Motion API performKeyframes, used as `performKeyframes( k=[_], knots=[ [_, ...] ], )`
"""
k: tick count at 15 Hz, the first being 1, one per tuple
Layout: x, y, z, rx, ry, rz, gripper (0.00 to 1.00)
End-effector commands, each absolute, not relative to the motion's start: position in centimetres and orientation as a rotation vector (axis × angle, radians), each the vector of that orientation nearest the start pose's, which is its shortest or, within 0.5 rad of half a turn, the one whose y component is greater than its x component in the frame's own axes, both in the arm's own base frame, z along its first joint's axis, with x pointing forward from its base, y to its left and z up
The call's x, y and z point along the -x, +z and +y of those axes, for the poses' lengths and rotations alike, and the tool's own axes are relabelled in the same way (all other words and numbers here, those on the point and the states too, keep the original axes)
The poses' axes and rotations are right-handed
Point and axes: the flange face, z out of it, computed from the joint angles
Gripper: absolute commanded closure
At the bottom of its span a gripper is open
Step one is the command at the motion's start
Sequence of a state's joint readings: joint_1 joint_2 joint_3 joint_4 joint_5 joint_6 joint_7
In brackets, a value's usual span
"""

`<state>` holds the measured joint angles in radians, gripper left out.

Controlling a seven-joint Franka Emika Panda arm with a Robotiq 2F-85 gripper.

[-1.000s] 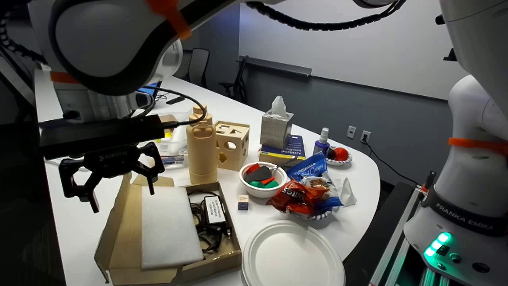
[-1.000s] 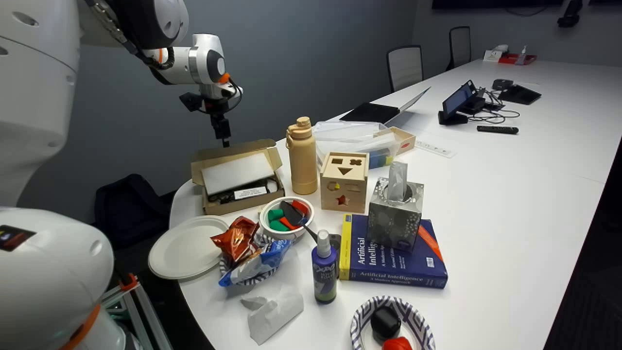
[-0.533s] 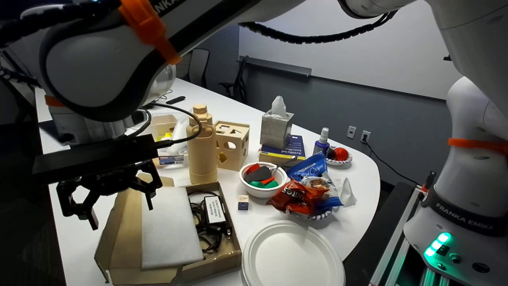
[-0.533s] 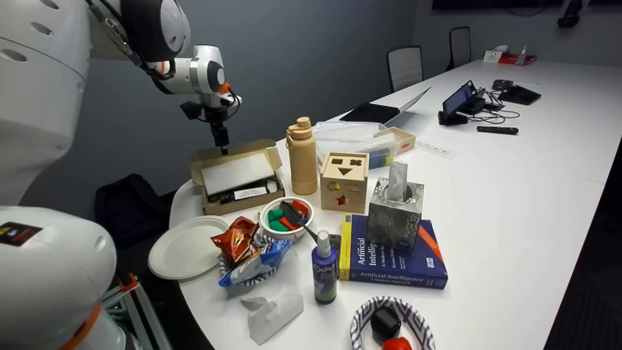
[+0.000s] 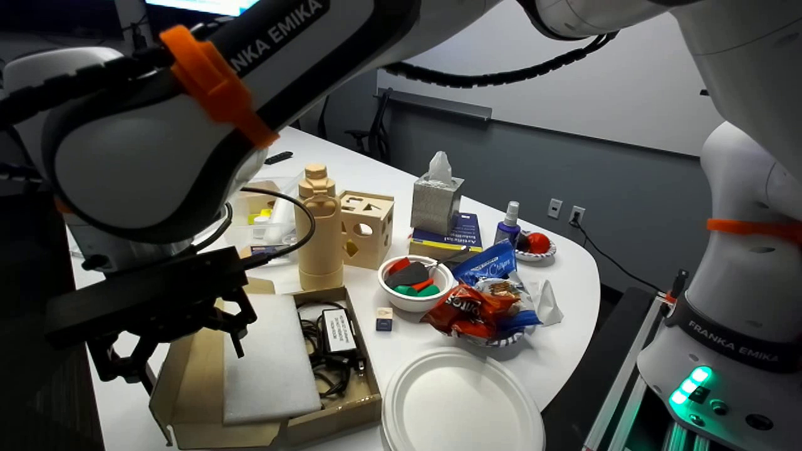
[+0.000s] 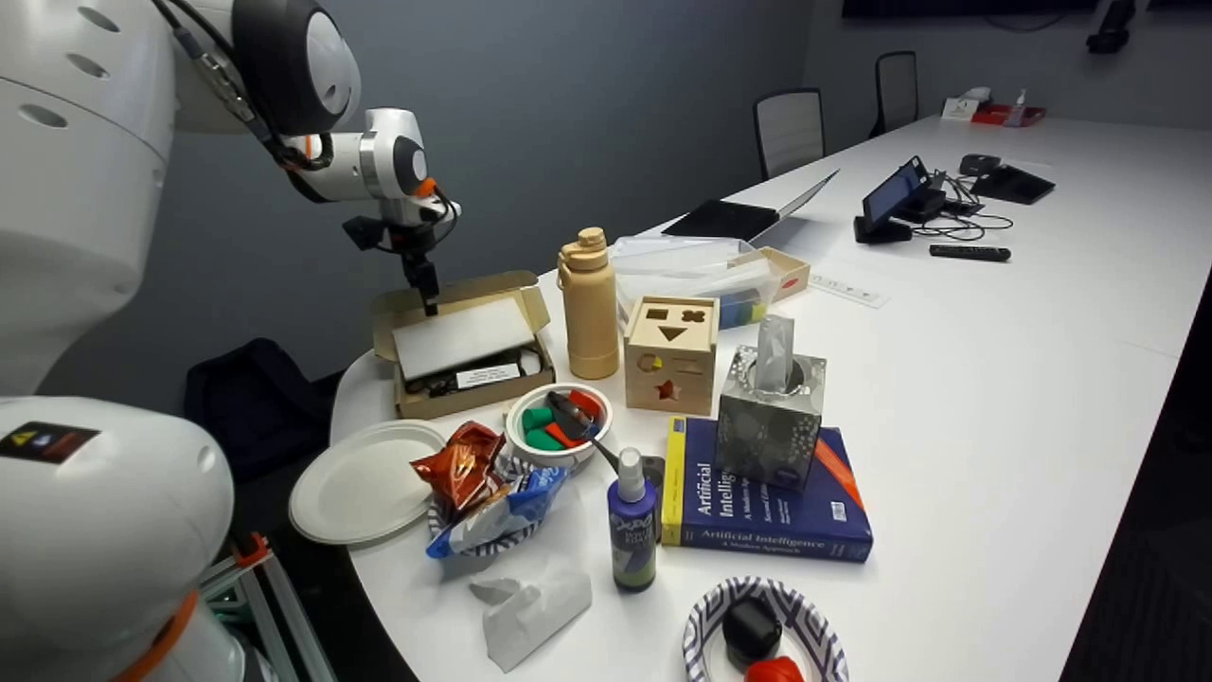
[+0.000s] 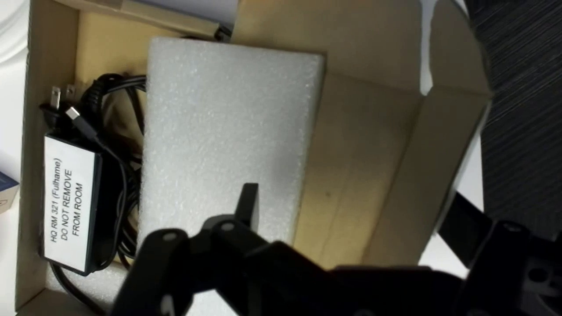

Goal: Close the cardboard box

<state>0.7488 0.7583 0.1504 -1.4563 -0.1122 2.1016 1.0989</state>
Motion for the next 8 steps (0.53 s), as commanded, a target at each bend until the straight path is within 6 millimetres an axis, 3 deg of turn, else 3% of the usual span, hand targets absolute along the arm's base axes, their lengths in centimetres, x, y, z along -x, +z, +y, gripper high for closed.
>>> performKeyframes(
  k=[1, 8],
  knots=[
    [-45.89, 22.08, 54.93, 3.253, 0.057, 0.269, 0.00],
    [-46.12, 22.02, 54.49, 3.343, -0.060, 0.189, 0.03]
  ],
)
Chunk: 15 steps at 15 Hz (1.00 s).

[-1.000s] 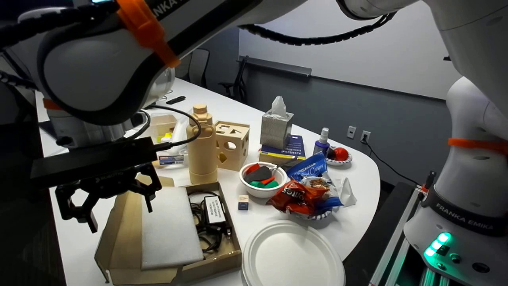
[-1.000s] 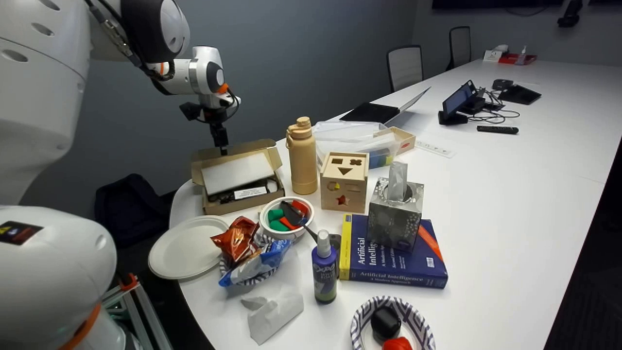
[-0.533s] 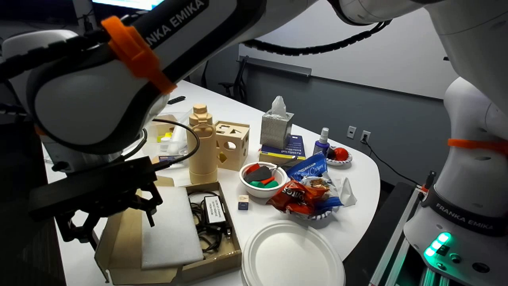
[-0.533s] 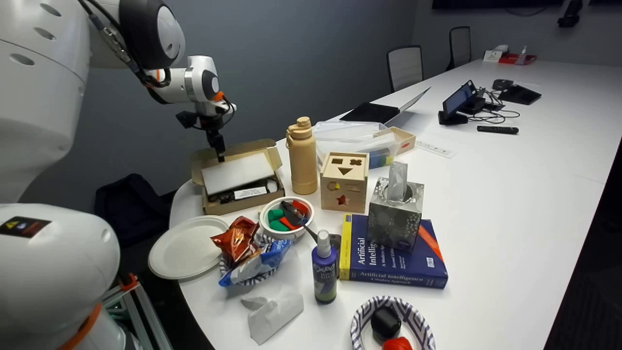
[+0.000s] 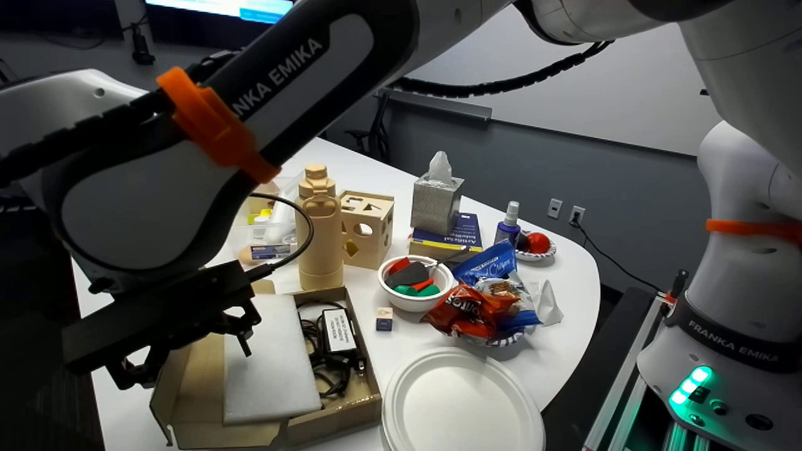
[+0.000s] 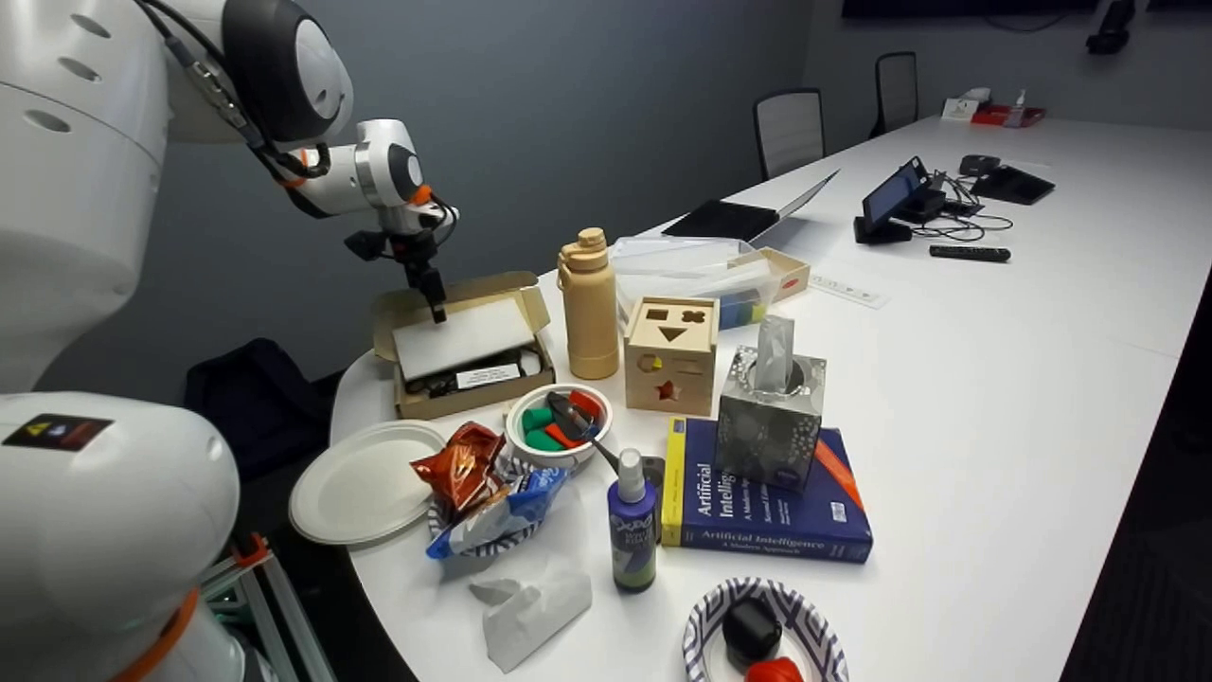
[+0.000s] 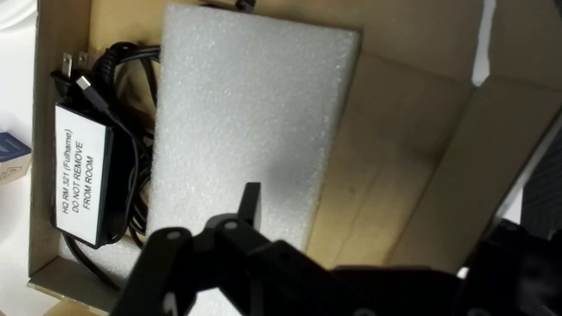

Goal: Close the cardboard box

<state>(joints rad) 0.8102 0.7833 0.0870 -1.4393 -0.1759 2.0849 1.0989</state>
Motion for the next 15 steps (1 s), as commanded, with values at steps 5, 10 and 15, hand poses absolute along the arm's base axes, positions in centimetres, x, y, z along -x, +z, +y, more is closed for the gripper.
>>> performKeyframes(
  k=[5, 10, 15],
  knots=[
    [-46.3, 22.3, 53.6, 3.424, -0.122, 0.122, 0.06],
    [-46.7, 23.9, 53.4, 3.456, -0.181, 0.112, 0.08],
    [-47.4, 25.6, 51.9, 3.501, -0.251, 0.110, 0.14]
  ],
)
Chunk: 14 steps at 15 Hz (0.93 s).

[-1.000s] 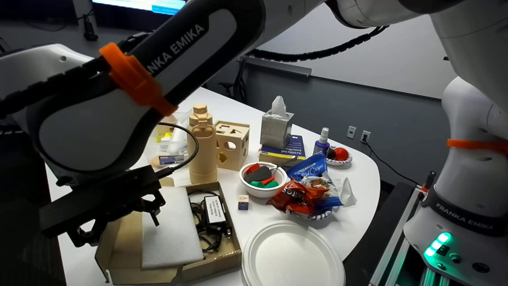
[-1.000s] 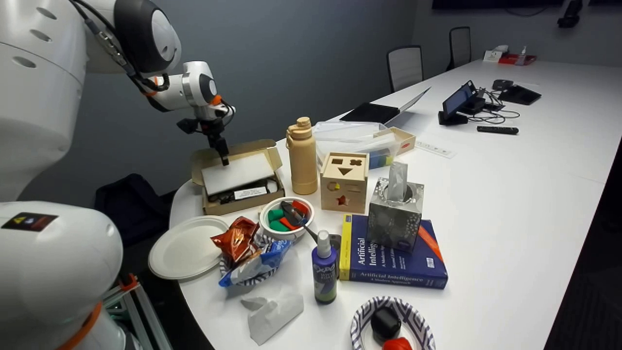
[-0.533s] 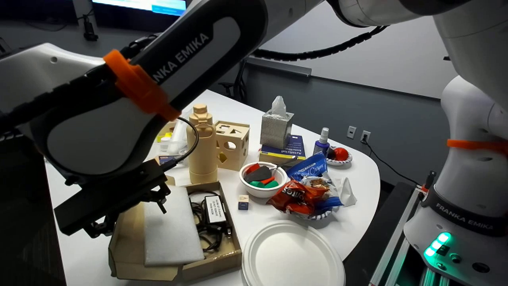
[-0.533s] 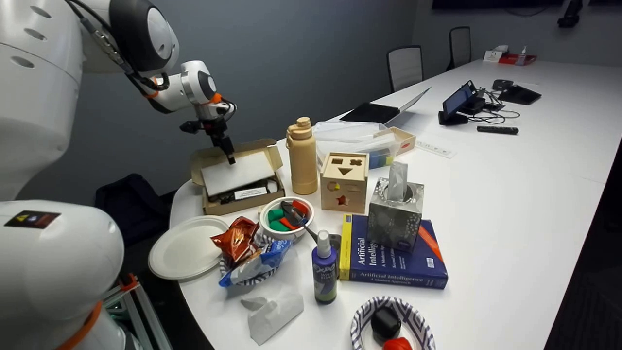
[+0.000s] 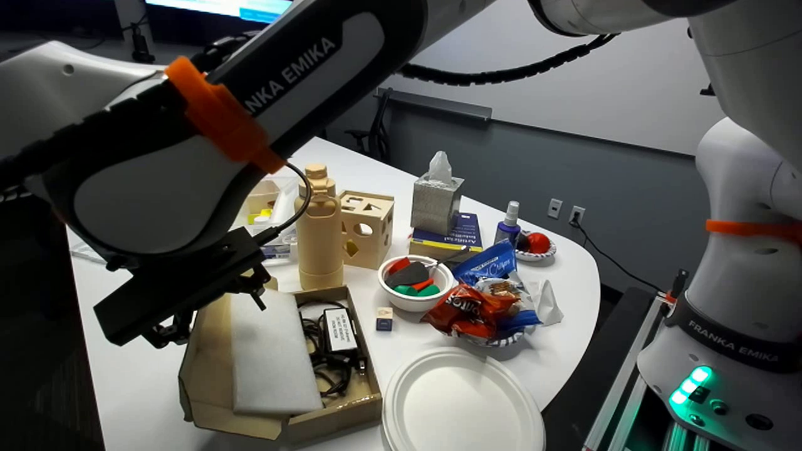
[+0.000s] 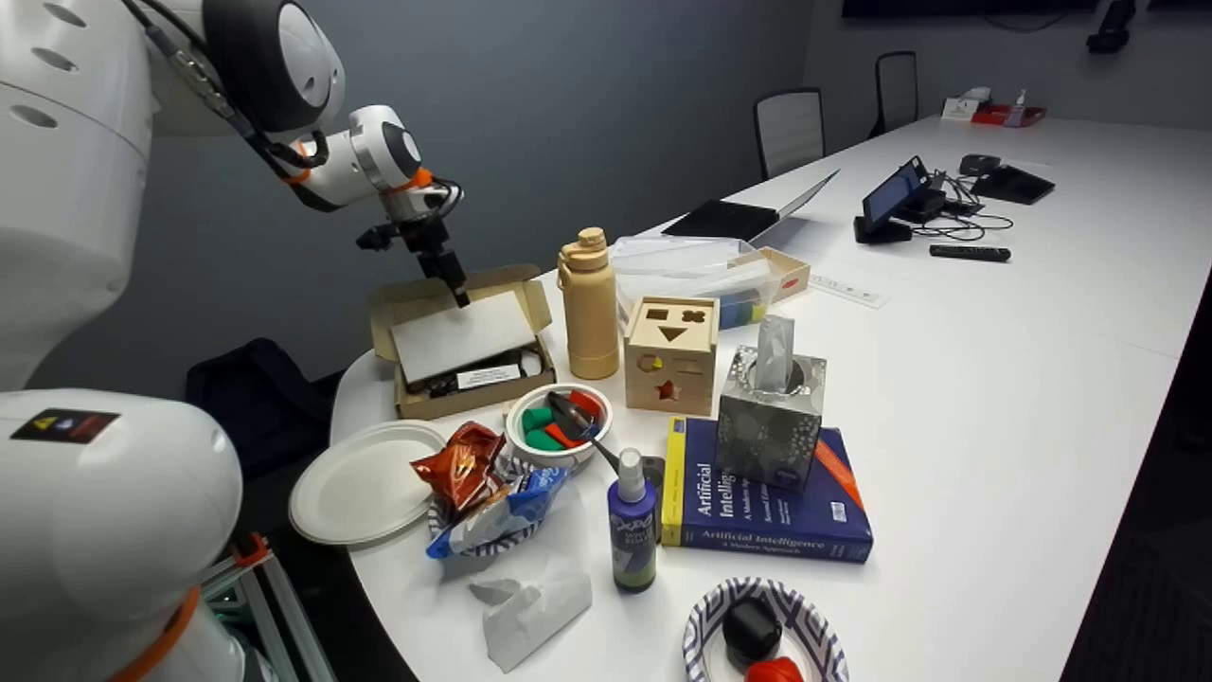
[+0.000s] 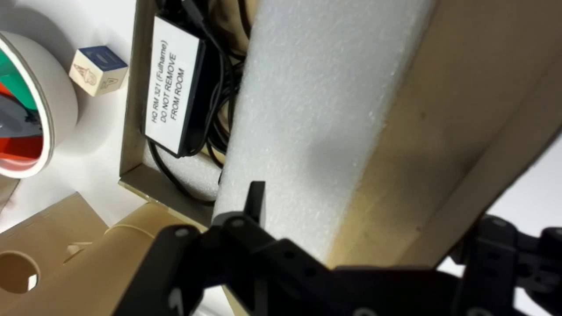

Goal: Close the cardboard box

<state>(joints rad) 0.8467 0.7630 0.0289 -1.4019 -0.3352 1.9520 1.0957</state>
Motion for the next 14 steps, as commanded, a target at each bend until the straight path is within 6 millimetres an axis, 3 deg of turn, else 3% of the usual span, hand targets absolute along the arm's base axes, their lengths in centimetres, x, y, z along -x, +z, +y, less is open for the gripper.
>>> performKeyframes(
  k=[1, 5, 10, 14],
  knots=[
    [-47.6, 25.8, 51.6, 3.509, -0.258, 0.118, 0.16],
    [-48.2, 27.2, 49.9, 3.537, -0.262, 0.157, 0.17],
    [-48.0, 28.4, 47.6, 3.594, -0.202, 0.190, 0.43],
    [-47.9, 29.2, 45.5, 3.635, -0.164, 0.252, 0.36]
  ],
)
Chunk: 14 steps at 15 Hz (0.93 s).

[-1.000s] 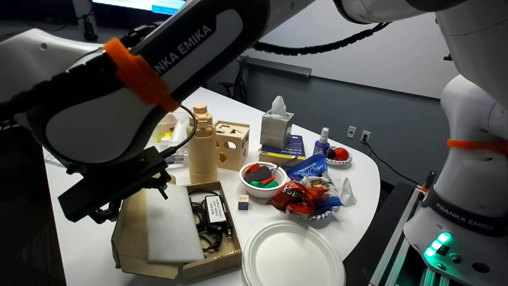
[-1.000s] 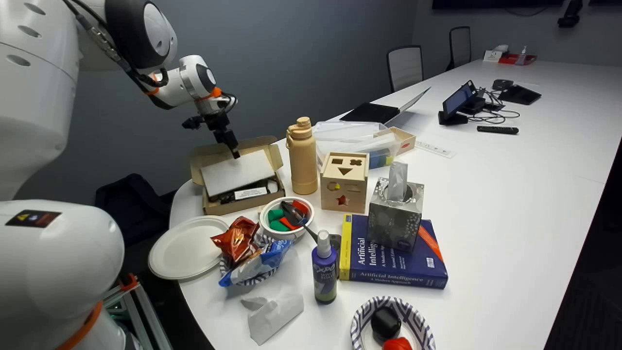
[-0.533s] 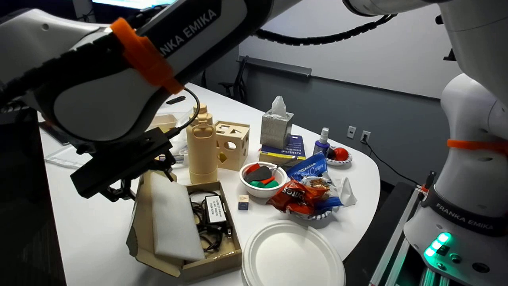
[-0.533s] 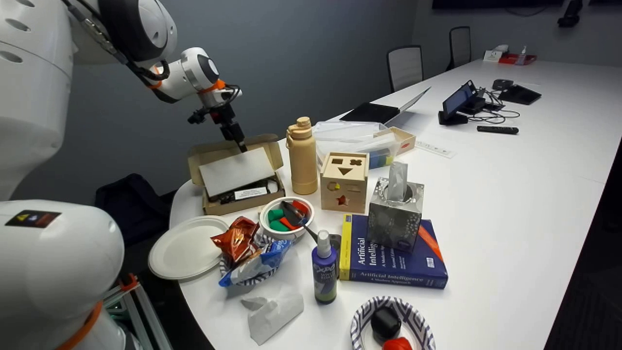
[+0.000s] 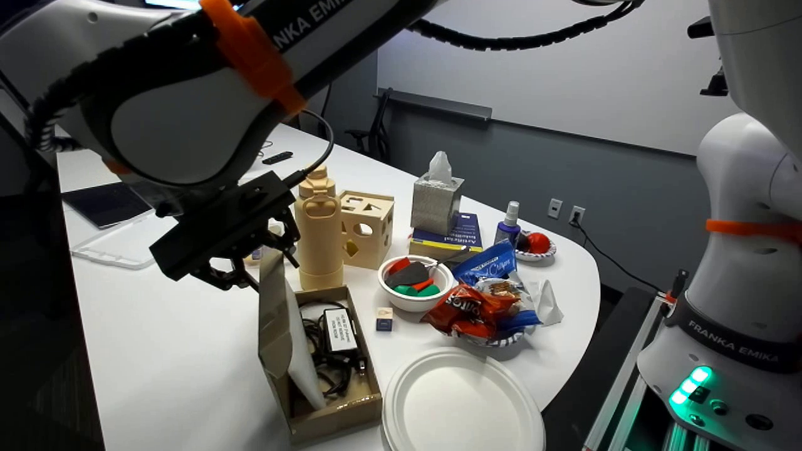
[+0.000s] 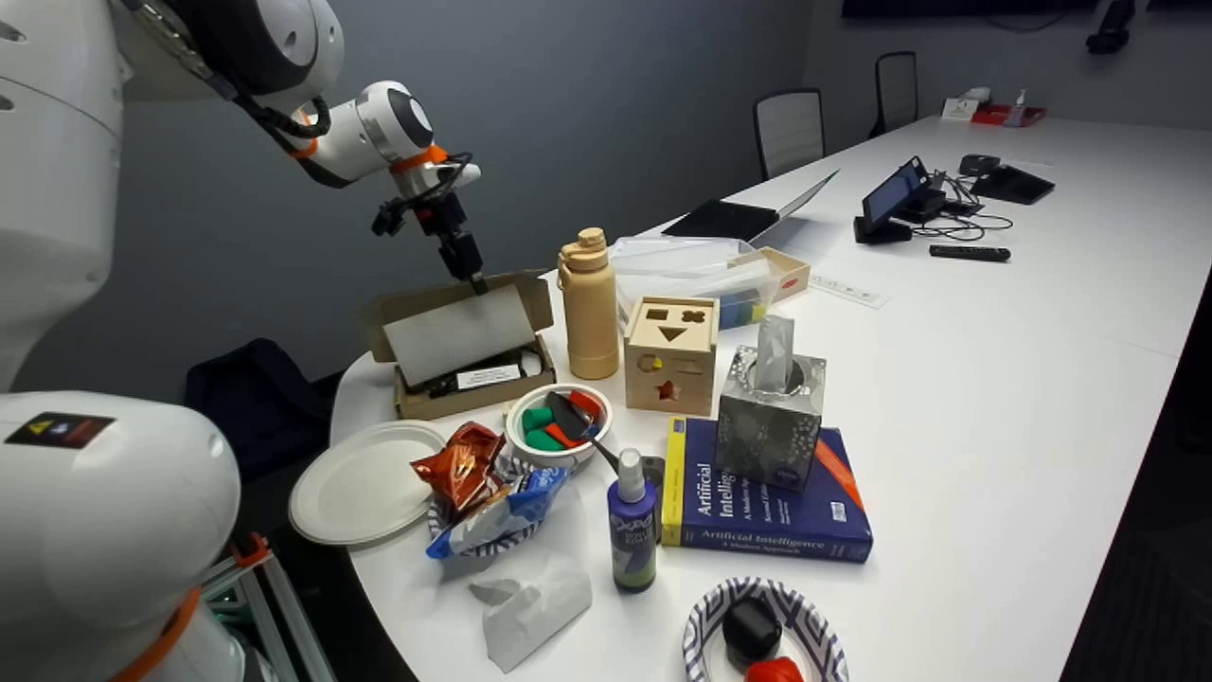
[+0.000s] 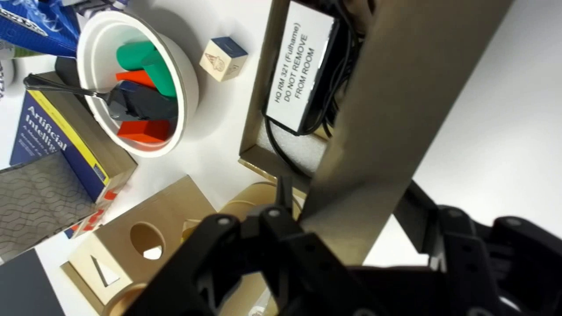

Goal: Close the cardboard box

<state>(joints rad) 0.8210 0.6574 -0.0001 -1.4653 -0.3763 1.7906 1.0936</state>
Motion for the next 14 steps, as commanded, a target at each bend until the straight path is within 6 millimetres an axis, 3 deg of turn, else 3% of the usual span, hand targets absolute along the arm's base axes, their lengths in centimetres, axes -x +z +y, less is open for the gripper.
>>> performKeyframes(
  k=[1, 3, 5, 7, 9, 14],
  knots=[
    [-47.9, 29.6, 44.9, 3.647, -0.162, 0.270, 0.36],
    [-48.0, 30.1, 43.7, 3.669, -0.147, 0.301, 0.32],
    [-48.0, 30.1, 42.2, 3.693, -0.111, 0.332, 0.38],
    [-47.9, 29.7, 40.8, 3.706, -0.068, 0.356, 0.28],
    [-47.8, 28.9, 39.6, 3.715, -0.021, 0.373, 0.04],
    [-46.9, 26.1, 38.1, 3.734, 0.100, 0.362, 0.00]
  ],
)
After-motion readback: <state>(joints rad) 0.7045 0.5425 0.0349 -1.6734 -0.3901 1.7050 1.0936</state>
